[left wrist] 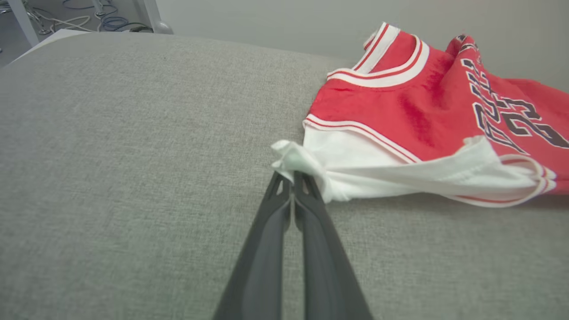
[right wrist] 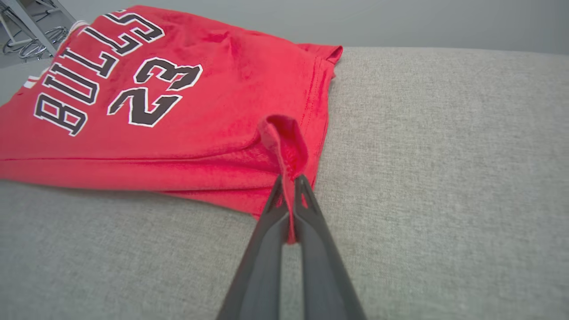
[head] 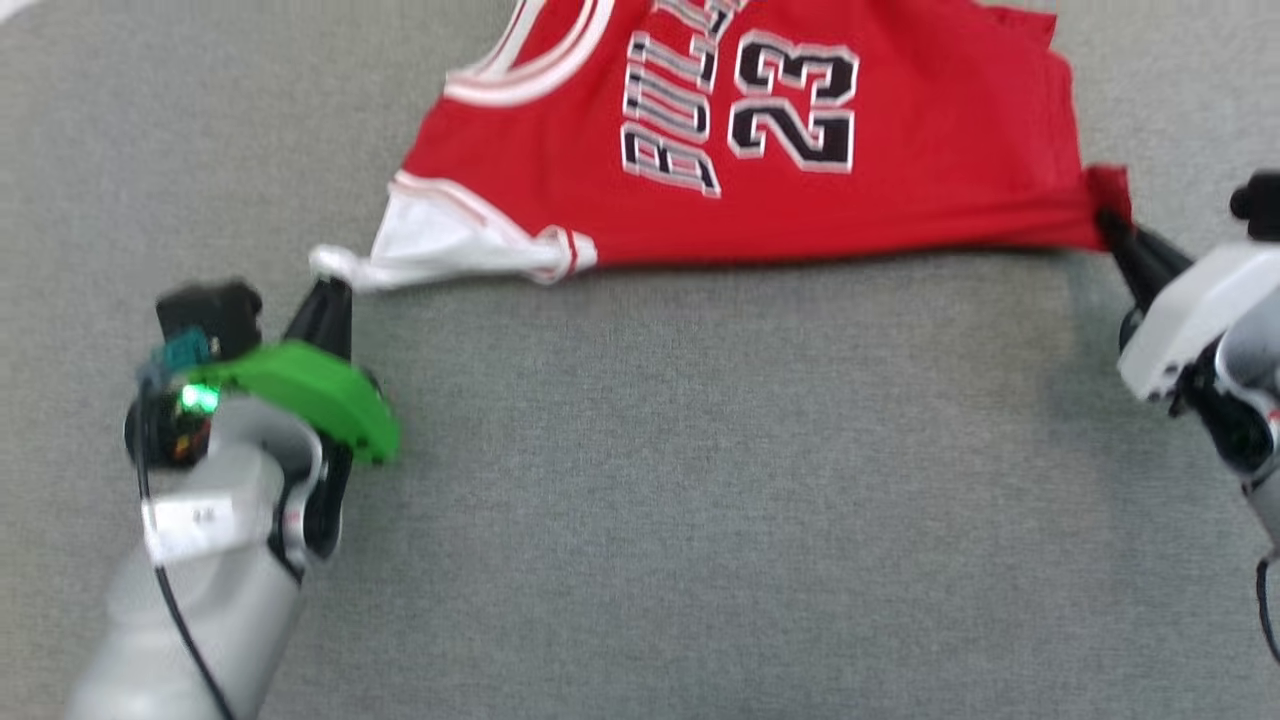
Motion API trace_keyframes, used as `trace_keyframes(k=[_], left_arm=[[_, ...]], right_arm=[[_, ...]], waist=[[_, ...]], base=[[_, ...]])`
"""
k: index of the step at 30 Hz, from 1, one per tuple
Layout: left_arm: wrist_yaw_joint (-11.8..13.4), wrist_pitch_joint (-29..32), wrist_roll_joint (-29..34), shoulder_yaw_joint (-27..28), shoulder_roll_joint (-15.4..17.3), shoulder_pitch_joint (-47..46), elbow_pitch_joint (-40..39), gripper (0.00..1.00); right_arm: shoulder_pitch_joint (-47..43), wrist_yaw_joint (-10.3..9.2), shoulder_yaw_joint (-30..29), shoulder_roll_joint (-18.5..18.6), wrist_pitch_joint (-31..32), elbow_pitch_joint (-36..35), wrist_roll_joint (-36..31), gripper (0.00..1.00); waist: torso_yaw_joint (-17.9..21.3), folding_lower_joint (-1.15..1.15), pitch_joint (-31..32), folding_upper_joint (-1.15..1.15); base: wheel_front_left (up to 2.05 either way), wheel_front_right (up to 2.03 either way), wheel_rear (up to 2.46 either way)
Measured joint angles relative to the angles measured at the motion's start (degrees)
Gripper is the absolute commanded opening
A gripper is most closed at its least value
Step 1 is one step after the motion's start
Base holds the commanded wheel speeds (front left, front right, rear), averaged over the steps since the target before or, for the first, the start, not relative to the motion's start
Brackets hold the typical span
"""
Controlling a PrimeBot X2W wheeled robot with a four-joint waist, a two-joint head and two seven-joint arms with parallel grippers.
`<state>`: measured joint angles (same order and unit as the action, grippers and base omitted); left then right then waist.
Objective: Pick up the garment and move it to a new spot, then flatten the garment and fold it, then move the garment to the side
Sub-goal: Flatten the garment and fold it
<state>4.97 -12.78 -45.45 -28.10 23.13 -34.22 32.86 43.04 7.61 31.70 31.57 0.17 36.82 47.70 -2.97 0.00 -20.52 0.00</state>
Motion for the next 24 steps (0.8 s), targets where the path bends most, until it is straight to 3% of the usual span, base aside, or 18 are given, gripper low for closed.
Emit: trace_keyframes(k=[9,12,24], left_arm=[[10.89,5.82,-1.05,0.81,6.88,19.13,-22.71,0.0],[13.47,7.61,-1.69,0.88,8.68,23.9,-27.28,0.0],[19.29,10.82,-3.49,0.13,11.68,37.62,-37.12,0.0]], right_arm=[[-12.45,0.01,-4.54,-0.02,1.1,-5.25,-1.03,0.0],[-16.72,0.01,-6.56,-0.4,1.98,-6.9,-2.04,0.0],[-36.12,0.41,-19.75,-2.76,8.55,-17.98,-8.49,0.0]], waist=[[0.38,0.0,7.25,0.0],[0.42,0.0,9.35,0.0],[-0.68,0.0,15.39,0.0]], base=[[0.0,0.0,0.0],[0.0,0.0,0.0],[0.0,0.0,0.0]])
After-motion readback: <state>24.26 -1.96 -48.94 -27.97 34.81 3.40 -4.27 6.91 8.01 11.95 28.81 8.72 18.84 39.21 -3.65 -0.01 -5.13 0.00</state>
